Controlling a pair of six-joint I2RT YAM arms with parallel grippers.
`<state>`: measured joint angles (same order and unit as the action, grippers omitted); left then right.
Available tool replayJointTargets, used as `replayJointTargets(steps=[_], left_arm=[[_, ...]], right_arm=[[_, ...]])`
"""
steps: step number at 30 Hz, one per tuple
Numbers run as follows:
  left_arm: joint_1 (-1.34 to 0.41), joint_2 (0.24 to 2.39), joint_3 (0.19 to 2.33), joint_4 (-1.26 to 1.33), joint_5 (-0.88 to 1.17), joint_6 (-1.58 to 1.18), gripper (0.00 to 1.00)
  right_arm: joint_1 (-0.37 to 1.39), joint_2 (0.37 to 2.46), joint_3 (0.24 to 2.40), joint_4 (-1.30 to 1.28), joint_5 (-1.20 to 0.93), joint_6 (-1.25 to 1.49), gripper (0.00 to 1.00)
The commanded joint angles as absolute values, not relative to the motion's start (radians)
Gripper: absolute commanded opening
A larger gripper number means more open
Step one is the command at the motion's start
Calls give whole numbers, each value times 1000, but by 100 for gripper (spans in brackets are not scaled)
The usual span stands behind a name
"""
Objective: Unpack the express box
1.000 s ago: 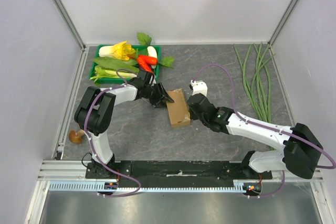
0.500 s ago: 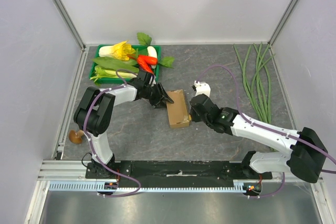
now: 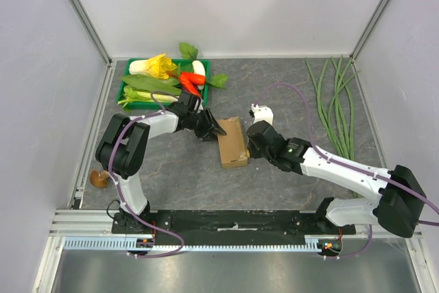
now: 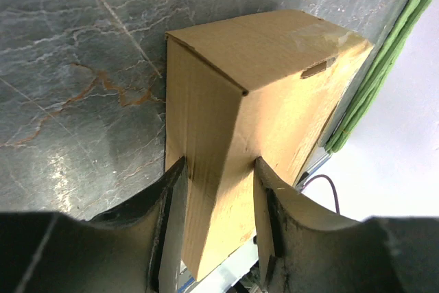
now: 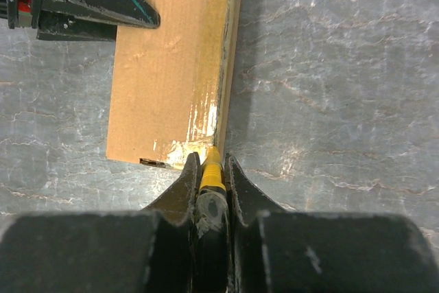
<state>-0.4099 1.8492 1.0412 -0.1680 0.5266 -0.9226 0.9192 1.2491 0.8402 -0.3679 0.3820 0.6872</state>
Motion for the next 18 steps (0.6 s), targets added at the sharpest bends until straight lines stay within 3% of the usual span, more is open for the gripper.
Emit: replayJointTargets(steps=[1, 12, 18], left_arm=[[-390, 1887, 1046, -211, 425, -842, 43], [-393, 1878, 1066, -236, 440, -733, 50], [-394, 1747, 1052, -135, 514, -686, 68]], right_arm=[[933, 1243, 972, -424, 461, 647, 0], [933, 1218, 999, -279, 556, 526, 0], [904, 1325, 1063, -317, 638, 523, 0]])
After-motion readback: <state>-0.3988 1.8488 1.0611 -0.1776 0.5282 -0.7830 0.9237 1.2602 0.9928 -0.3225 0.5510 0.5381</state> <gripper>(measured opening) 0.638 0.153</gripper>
